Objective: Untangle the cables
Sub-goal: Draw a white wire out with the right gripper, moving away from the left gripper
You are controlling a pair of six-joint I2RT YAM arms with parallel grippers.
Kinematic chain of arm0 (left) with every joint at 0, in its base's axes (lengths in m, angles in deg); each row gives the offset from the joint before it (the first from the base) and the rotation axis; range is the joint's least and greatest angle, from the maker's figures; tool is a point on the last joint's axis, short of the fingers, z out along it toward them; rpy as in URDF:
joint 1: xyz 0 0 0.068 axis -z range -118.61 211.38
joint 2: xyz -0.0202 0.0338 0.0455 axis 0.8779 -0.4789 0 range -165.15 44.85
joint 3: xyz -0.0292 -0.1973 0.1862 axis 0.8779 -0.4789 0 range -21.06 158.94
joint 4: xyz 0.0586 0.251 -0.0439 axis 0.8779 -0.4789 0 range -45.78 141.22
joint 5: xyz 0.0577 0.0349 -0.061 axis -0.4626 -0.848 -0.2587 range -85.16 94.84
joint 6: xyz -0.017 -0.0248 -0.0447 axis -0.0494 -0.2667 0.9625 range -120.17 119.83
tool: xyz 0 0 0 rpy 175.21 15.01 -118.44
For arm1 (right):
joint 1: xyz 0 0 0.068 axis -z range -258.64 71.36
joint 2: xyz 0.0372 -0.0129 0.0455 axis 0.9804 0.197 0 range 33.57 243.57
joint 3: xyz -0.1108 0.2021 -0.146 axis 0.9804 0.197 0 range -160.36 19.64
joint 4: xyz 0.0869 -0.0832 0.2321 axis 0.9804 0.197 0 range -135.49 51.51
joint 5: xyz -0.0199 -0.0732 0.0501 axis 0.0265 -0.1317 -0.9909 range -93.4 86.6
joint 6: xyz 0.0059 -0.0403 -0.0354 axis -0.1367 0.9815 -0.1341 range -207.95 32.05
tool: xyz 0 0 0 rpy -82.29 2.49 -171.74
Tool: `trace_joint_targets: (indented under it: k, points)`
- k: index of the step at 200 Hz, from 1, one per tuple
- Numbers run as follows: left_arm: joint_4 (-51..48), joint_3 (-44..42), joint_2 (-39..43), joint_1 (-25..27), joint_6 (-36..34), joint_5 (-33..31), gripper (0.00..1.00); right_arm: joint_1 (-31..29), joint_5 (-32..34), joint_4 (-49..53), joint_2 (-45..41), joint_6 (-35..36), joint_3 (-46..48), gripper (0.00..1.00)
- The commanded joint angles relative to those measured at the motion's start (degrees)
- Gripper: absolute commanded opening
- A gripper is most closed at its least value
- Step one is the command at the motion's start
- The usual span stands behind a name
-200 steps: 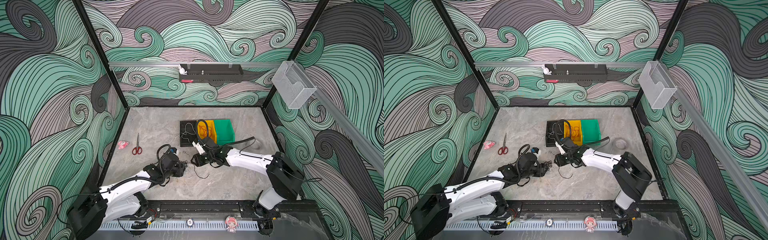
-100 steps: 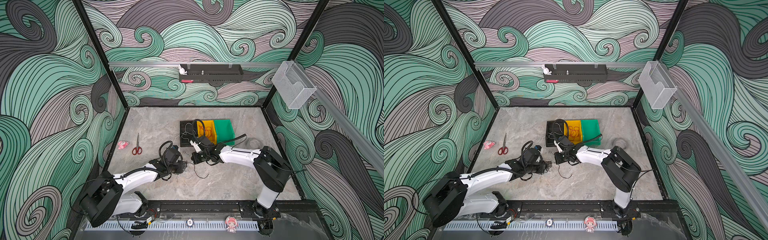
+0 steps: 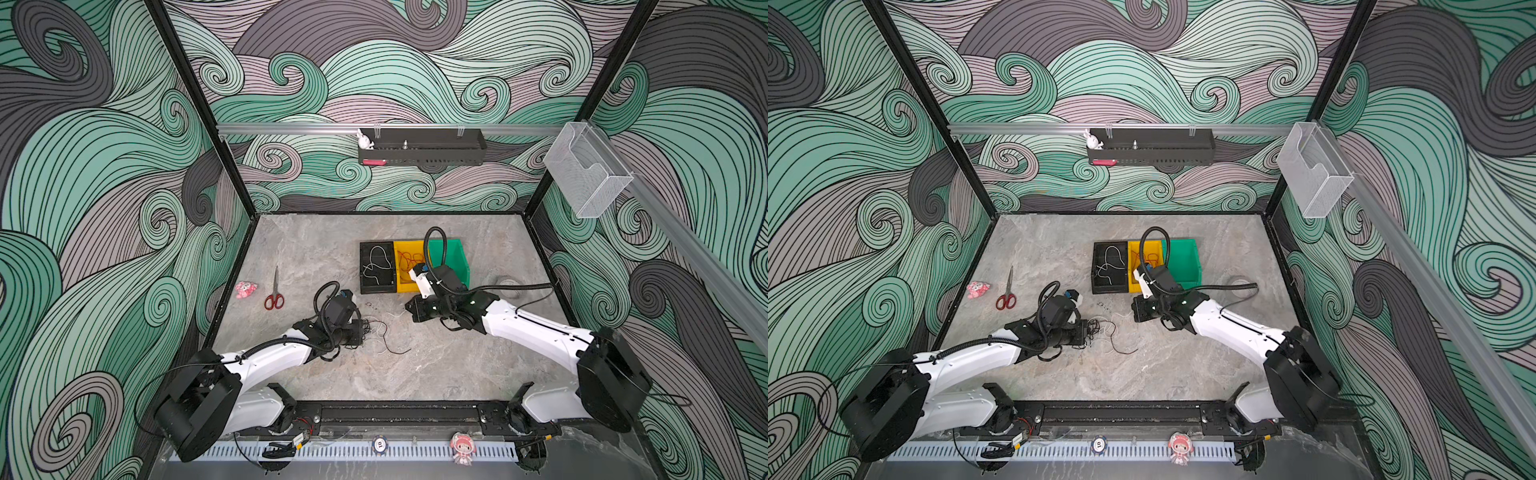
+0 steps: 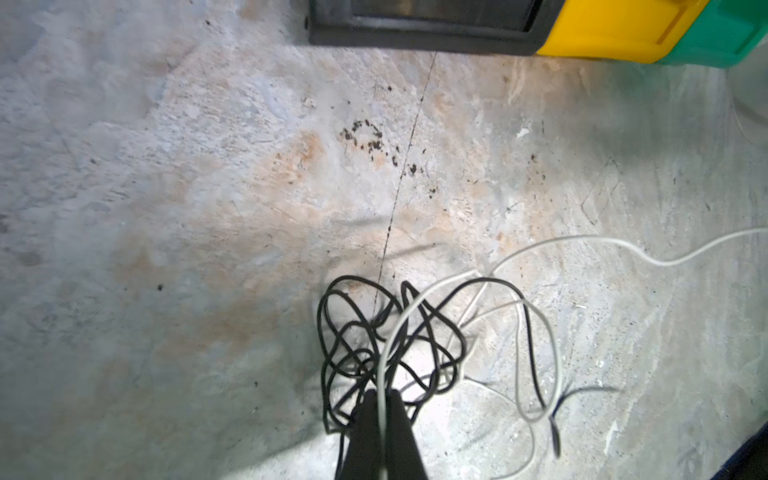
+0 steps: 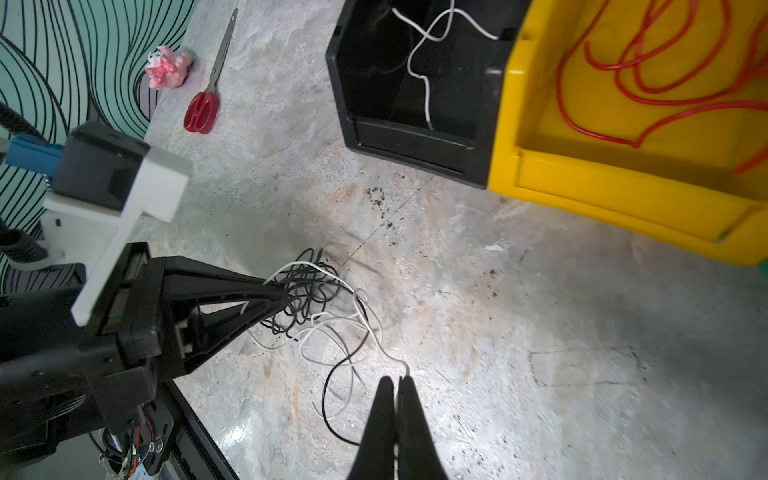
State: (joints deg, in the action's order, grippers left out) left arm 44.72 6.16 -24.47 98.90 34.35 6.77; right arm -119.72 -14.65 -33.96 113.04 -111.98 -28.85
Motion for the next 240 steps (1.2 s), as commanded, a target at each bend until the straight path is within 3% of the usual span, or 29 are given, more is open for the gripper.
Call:
trace_joint_targets:
  k: [1,68,117,177,240]
  points:
    - [-1.6,-0.7,2.3,-0.9,0.5,-1.0,0.00,2.3,1.7,3.6,-3.6,1.7,2.3,0.00]
    - [-4.2,-2.8,7.4,-2.3,0.7,-2.1,0.00,12.6,5.7,10.5,-15.2,2.2,8.0,0.00]
    - [-5.8,-4.0,10.2,-3.2,0.9,-2.3,0.00,18.1,5.9,12.2,-18.2,1.5,10.0,0.00]
    - [-6.9,-5.0,12.3,-3.7,2.9,-3.5,0.00,19.9,7.0,13.7,-20.6,0.6,9.5,0.00]
    - [-7.8,-6.1,15.9,-4.0,3.9,-5.6,0.00,27.1,5.6,15.6,-24.4,0.3,8.5,0.00]
